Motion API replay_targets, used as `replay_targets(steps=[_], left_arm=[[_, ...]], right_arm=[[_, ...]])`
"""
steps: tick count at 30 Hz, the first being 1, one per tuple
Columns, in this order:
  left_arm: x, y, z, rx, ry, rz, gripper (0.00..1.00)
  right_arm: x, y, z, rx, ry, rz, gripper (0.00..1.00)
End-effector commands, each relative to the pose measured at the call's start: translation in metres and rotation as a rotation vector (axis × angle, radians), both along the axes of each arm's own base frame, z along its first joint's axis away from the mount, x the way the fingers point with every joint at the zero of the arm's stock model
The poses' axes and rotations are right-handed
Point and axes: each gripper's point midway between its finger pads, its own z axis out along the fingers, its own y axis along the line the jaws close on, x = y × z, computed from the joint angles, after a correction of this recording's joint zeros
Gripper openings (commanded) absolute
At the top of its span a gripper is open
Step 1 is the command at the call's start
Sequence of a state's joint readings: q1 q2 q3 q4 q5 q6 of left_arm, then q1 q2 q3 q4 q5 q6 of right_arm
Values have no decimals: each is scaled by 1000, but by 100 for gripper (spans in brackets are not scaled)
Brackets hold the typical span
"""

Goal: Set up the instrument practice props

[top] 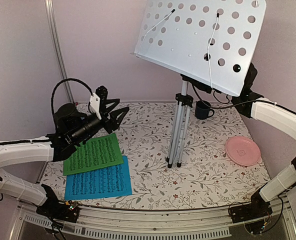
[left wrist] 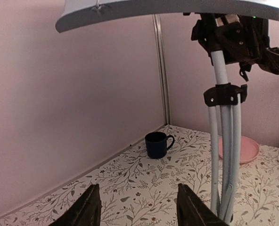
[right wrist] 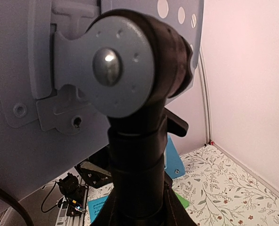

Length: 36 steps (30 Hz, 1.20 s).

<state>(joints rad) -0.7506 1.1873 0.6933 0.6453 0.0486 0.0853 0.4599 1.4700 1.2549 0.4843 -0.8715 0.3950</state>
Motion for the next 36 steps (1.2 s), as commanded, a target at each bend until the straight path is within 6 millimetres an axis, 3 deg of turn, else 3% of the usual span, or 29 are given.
replay_targets(steps=[1,8,13,23,30,36], left_arm=[[-8,-16,-10,-90,54,-126,52],[-13,-52,-46,-47,105,-281,31],[-17,-78,-62,-13,113,-361,30],[-22,-131,-77,26,117,-423,30],[-16,-152,-76,35,102,-351,30],[-1,-158,-79,59,102,-263,35]], right_arm=[[-53,-26,101,205,-400,-2,0],[-65,-16,92,197,-403,63,0],[-81,-10,84,191,-424,135,0],[-87,-5,79,202,-409,168,0],[-92,-3,81,217,-409,181,0],[-96,-5,83,243,-397,199,0]])
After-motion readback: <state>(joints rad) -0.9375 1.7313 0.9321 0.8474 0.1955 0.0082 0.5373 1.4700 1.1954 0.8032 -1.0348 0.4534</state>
